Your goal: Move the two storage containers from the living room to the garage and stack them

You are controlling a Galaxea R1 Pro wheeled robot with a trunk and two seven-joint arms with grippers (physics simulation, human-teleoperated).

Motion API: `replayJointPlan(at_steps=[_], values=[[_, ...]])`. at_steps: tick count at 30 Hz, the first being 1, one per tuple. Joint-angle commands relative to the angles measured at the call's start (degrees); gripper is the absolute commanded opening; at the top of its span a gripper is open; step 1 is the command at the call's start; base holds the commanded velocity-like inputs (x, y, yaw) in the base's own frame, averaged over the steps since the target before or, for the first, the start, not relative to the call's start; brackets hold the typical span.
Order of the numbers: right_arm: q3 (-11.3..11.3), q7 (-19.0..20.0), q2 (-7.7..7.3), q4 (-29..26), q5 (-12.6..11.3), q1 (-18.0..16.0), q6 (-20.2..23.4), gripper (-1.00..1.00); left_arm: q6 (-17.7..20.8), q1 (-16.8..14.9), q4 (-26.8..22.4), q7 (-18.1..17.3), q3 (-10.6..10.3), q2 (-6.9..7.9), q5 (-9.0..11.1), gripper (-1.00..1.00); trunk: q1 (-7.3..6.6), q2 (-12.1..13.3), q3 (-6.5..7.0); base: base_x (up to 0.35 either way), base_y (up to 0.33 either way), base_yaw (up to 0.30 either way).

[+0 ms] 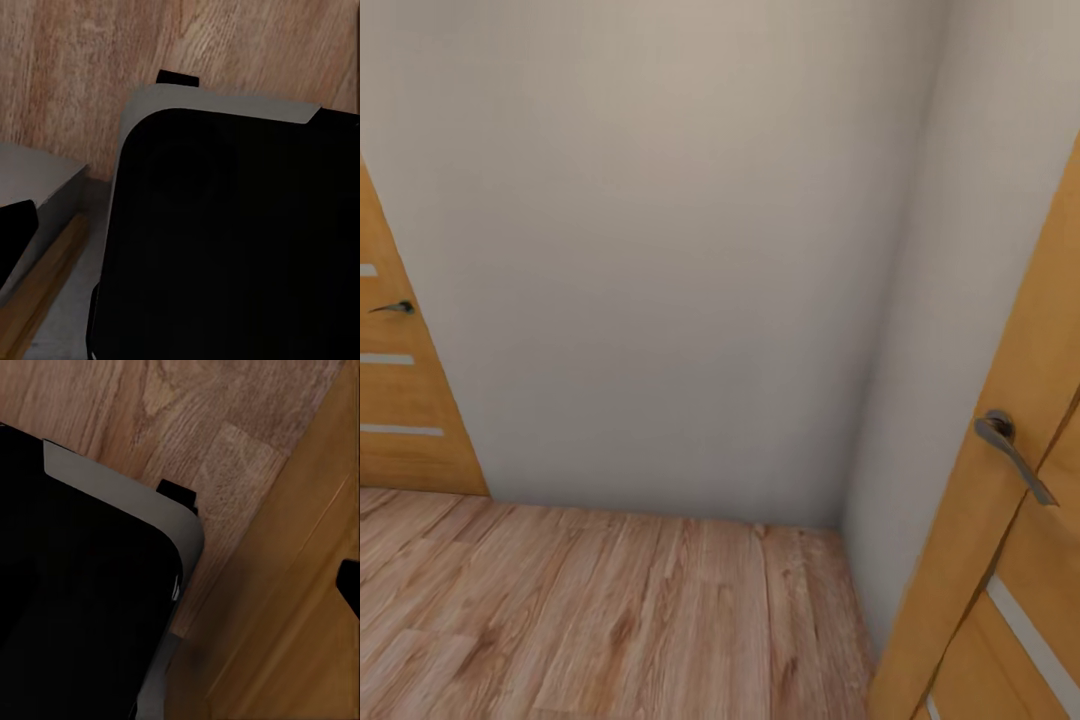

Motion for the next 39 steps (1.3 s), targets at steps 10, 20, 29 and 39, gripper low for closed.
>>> replayJointPlan(at_steps=[10,20,29,39], values=[[-0.1,0.1,0.0,0.2,0.3,-0.1,-0.1,1.0,-0.1,0.0,0.0,0.0,0.0,0.02,0.3,1.0,0.03,0.0,-0.05,0.32,0.0,0.0],[0.0,0.0,0.07,0.2,0.3,-0.1,-0.4,1.0,-0.1,0.0,0.0,0.0,0.0,0.07,0.3,1.0,0.03,0.0,-0.05,0.32,0.0,0.11],[0.0,0.0,0.08,0.2,0.3,-0.1,-0.4,1.0,-0.1,0.0,0.0,0.0,0.0,0.03,0.3,1.0,0.03,0.0,-0.05,0.32,0.0,0.263],[0.0,0.0,0.32,0.2,0.3,-0.1,-0.7,1.0,-0.1,0.0,0.0,0.0,0.0,0.0,0.3,1.0,0.03,0.0,-0.05,0.316,0.0,0.27]])
